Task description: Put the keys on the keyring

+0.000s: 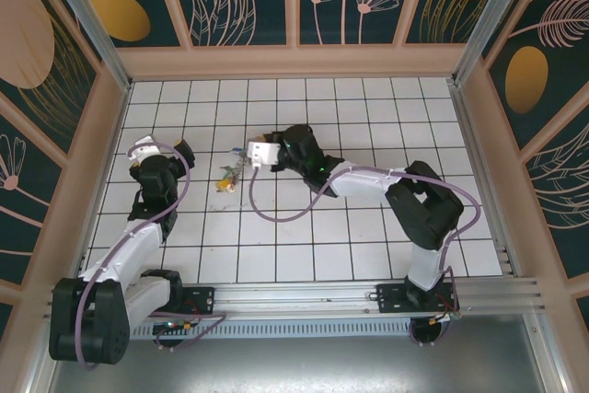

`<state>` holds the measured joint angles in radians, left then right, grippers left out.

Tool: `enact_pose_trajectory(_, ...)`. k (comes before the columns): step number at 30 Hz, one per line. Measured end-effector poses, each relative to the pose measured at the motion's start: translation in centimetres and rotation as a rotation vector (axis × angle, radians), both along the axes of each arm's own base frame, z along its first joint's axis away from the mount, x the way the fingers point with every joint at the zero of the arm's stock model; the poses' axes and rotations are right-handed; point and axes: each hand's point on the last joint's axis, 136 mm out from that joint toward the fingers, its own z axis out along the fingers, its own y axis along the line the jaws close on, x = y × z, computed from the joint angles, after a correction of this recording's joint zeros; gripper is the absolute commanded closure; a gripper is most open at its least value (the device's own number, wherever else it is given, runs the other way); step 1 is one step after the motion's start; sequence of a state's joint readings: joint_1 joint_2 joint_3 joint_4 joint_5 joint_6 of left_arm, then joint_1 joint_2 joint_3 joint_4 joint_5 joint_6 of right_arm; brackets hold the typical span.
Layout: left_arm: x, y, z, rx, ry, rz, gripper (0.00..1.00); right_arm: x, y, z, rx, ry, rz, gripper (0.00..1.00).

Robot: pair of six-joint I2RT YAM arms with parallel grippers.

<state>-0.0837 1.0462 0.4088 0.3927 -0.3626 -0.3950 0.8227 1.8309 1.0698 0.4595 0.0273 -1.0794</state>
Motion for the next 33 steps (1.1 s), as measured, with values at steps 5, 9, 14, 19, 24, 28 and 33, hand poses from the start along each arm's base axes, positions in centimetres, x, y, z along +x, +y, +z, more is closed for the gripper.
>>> enact_pose_trajectory(5, 0.2, -0.5, -0.6, -0.038, 0.010, -0.015, 0.01, -0.3, -4.9, -6.2, -0.142, 0.077, -0.051, 1.00)
enact_pose_trajectory(9, 0.3, -0.9, -0.7, -0.079, 0.003, -0.032, 0.01, -1.0, -8.6, -8.5, -0.268, 0.128, -0.062, 0.93)
enact_pose_trajectory(14, 0.0, -1.2, -1.1, -0.100, 0.005, -0.043, 0.01, -0.7, -13.4, -8.8, -0.371, 0.197, -0.108, 0.75)
enact_pose_trajectory(19, -0.3, -0.7, -1.4, -0.092, 0.014, -0.012, 0.01, -1.9, -17.7, -9.2, -0.422, 0.341, -0.141, 0.76)
enact_pose_trajectory(24, -0.4, -0.3, -1.3, -0.030, 0.046, -0.013, 0.01, -3.1, -21.4, -8.8, -0.411, 0.474, -0.204, 0.76)
enact_pose_trajectory(28, -0.6, -1.0, 1.3, 0.027, -0.013, -0.076, 0.01, -3.0, -22.4, -3.1, -0.220, 0.443, -0.252, 0.68)
enact_pose_trajectory(33, -0.5, -1.0, 4.4, 0.135, -0.071, -0.104, 0.01, -3.2, -23.0, 11.8, 0.257, 0.167, -0.270, 0.01)
